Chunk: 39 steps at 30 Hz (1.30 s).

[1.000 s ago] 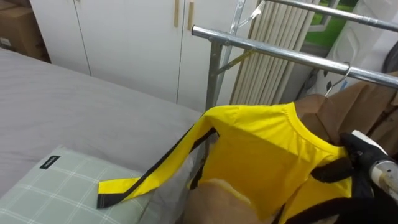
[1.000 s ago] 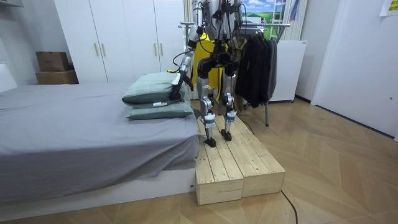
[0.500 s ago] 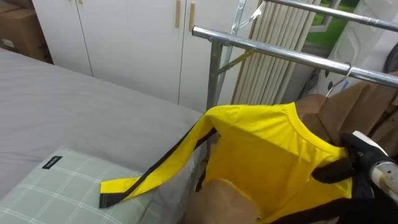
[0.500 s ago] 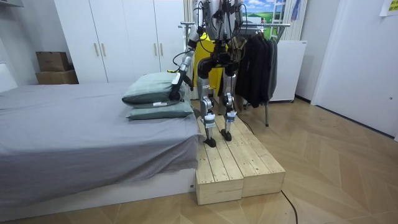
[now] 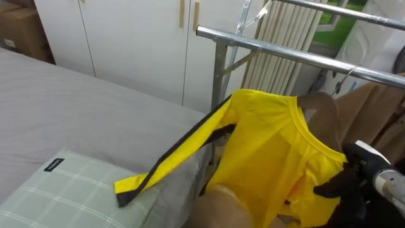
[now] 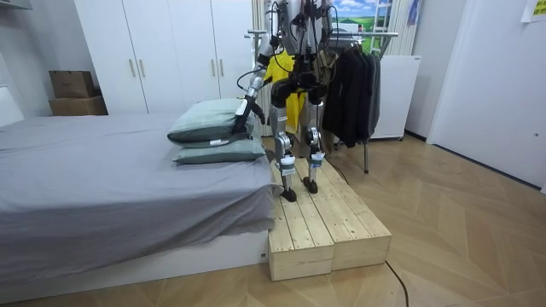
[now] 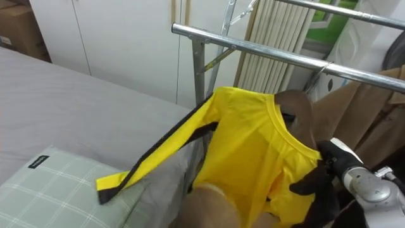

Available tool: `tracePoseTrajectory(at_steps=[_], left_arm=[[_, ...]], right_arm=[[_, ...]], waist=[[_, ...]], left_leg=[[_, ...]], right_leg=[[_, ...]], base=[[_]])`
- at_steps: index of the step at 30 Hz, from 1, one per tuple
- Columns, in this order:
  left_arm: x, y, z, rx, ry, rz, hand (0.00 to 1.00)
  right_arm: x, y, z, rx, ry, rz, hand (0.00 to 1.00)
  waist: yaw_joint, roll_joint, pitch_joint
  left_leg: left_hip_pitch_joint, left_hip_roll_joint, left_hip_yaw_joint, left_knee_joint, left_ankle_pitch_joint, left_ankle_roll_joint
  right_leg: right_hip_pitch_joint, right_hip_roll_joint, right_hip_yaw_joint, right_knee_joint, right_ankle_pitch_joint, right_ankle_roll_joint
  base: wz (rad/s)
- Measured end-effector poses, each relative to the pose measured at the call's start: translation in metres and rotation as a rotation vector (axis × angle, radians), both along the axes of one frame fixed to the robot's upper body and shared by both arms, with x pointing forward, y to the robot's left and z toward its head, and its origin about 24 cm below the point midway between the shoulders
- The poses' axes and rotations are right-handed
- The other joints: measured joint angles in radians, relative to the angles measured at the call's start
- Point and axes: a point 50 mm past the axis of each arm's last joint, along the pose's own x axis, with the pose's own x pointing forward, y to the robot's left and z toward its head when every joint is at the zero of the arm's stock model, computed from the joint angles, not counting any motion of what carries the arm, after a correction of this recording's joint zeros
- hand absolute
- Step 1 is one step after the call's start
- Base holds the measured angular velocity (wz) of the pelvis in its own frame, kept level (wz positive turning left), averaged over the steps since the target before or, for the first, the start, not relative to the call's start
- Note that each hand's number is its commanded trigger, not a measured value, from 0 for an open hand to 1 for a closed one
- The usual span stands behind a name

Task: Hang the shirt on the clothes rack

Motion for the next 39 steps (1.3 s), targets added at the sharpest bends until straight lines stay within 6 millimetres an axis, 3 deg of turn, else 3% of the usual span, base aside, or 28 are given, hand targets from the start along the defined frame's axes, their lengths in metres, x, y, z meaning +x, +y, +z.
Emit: tracePoseTrajectory(at_steps=[20, 39], left_arm=[[0.000, -0.001, 0.000, -0.003, 0.001, -0.004, 0.00], [0.000, -0.004, -0.002, -0.011, 0.002, 0.002, 0.00]], right_arm=[[0.003, 0.001, 0.003, -0.030, 0.004, 0.017, 0.00], [0.017, 0.011, 0.031, -0.177, -0.061, 0.075, 0.00]], waist=[[0.000, 0.012, 0.0002], [-0.006, 0.019, -0.0046]], left_leg=[[-0.002, 0.001, 0.001, -0.001, 0.001, -0.001], [-0.011, -0.001, 0.011, 0.004, 0.003, -0.005]], right_leg=[[-0.003, 0.001, 0.001, 0.001, 0.000, -0.001], [-0.023, 0.003, 0.019, 0.014, 0.002, -0.004]], base=[[0.00], [-0.01]])
